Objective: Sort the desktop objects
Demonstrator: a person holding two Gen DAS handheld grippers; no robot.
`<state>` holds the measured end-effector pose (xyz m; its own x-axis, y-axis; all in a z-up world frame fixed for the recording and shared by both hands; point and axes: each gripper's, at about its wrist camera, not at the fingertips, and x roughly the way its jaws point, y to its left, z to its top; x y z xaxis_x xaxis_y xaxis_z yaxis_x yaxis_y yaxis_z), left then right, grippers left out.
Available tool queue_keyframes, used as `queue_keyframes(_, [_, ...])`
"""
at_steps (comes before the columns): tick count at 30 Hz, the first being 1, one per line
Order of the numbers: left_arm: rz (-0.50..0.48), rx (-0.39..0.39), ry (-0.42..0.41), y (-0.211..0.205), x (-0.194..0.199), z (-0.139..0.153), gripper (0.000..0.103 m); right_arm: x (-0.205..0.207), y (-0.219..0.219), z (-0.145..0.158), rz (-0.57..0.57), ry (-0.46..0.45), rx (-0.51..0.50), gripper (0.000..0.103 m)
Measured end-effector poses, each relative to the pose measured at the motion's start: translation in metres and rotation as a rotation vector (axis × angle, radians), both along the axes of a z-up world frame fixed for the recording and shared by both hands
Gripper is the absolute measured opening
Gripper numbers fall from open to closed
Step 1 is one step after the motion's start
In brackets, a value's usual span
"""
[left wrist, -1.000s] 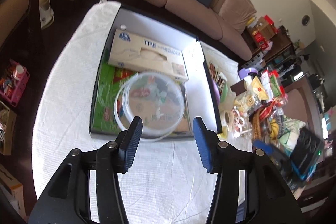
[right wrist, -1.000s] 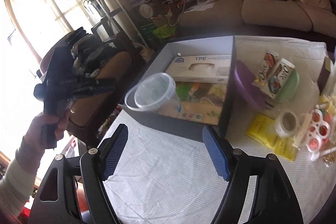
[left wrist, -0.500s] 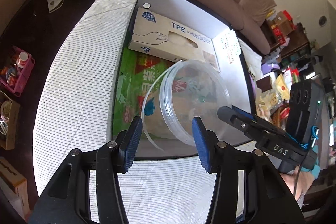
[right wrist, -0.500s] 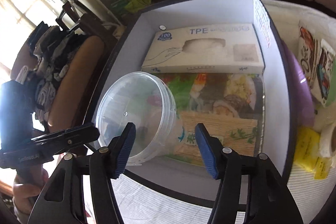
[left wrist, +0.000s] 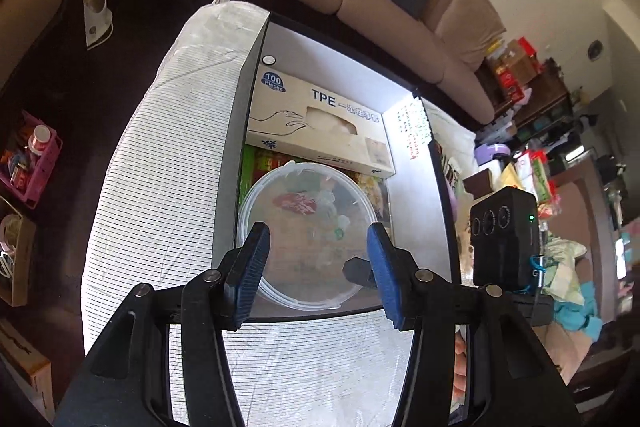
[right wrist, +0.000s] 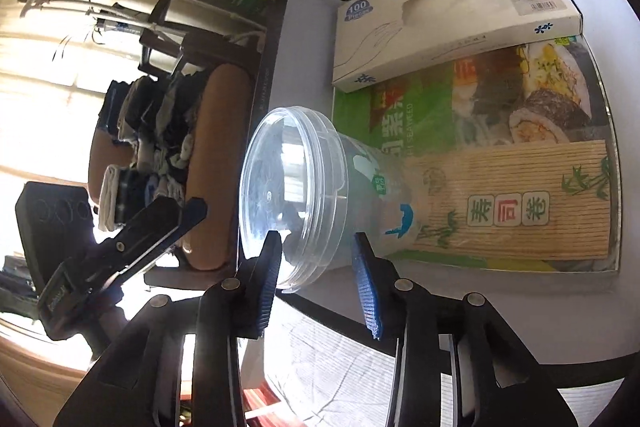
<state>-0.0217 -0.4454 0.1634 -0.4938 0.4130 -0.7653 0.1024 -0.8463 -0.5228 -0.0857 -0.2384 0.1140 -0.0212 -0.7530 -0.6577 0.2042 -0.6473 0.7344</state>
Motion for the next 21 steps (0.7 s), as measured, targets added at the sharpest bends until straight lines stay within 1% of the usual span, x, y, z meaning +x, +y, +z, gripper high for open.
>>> queue_keyframes(2, [-0.01,-0.001,0.006,0.001,0.001,0.004,0.047,0.004,0.001,0.007,0.03,0.049,0.065,0.038])
queue_keyframes(4, [-0.019,-0.006,0.005,0.003,0.0,0.005,0.047,0.007,0.006,0.015,0.035,0.114,0.112,0.046])
queue_keyframes(5, [-0.019,-0.004,0.002,0.004,-0.001,0.004,0.047,0.007,0.009,0.018,0.029,0.135,0.123,0.056])
queue_keyframes(6, [-0.018,0.0,0.0,0.004,-0.002,0.003,0.047,0.006,0.011,0.02,0.018,0.145,0.124,0.06])
queue_keyframes(12, [-0.02,0.005,-0.013,0.009,-0.004,-0.003,0.048,-0.004,0.013,0.024,-0.029,0.184,0.124,0.06])
queue_keyframes(14, [-0.024,0.009,-0.017,0.011,-0.004,-0.005,0.049,-0.008,0.011,0.019,-0.039,0.167,0.117,0.06])
queue_keyframes(16, [-0.028,0.003,-0.028,0.014,-0.004,-0.009,0.049,-0.011,0.008,0.011,-0.034,0.13,0.096,0.06])
queue_keyframes(19, [-0.035,-0.003,-0.042,0.017,-0.005,-0.015,0.049,-0.01,0.0,0.003,-0.007,0.114,0.111,0.06])
queue_keyframes(20, [-0.037,-0.006,-0.048,0.019,-0.006,-0.018,0.049,-0.009,-0.003,0.001,0.005,0.12,0.119,0.057])
queue_keyframes(21, [-0.041,-0.006,-0.055,0.02,-0.007,-0.02,0.049,-0.007,-0.004,0.0,0.013,0.127,0.114,0.05])
